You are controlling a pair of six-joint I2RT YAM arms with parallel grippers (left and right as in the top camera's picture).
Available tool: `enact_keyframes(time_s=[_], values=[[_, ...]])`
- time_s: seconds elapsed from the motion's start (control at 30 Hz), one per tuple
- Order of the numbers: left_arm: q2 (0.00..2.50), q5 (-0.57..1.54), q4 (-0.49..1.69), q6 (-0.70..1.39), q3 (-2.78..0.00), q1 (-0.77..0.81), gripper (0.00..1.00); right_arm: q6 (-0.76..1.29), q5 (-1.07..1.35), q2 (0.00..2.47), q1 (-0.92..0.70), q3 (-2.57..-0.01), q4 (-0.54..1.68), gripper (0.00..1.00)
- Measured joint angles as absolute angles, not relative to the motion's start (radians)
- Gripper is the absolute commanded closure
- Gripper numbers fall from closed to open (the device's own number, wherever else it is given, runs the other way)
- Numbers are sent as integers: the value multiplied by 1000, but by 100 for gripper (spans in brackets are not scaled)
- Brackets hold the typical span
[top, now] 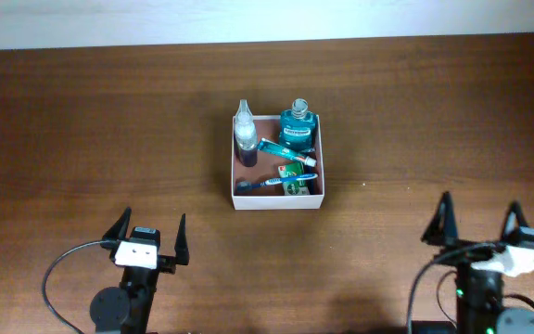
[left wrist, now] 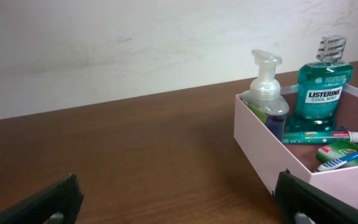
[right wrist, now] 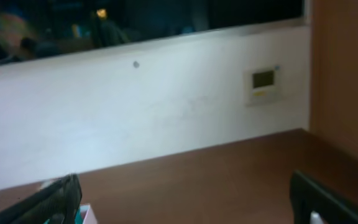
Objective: Pack container
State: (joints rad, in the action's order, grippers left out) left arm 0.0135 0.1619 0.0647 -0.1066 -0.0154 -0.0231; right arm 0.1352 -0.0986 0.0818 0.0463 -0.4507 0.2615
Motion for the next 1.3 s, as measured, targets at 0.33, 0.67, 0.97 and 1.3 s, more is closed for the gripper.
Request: enact_keyframes(time_s=[0.33,0.67,0.97,1.3], values=[[14,162,65,-107,-15,-23,1,135,-19,82,23,-281,109,1],[14,162,65,-106,-16,-23,1,134,28,82,22,-148,-62,1],[14,162,65,-106,-15,-23,1,135,48,15,22,-54,-91,2],[14,162,65,-107,-15,-23,1,131,54,15,22,-10,68,1]])
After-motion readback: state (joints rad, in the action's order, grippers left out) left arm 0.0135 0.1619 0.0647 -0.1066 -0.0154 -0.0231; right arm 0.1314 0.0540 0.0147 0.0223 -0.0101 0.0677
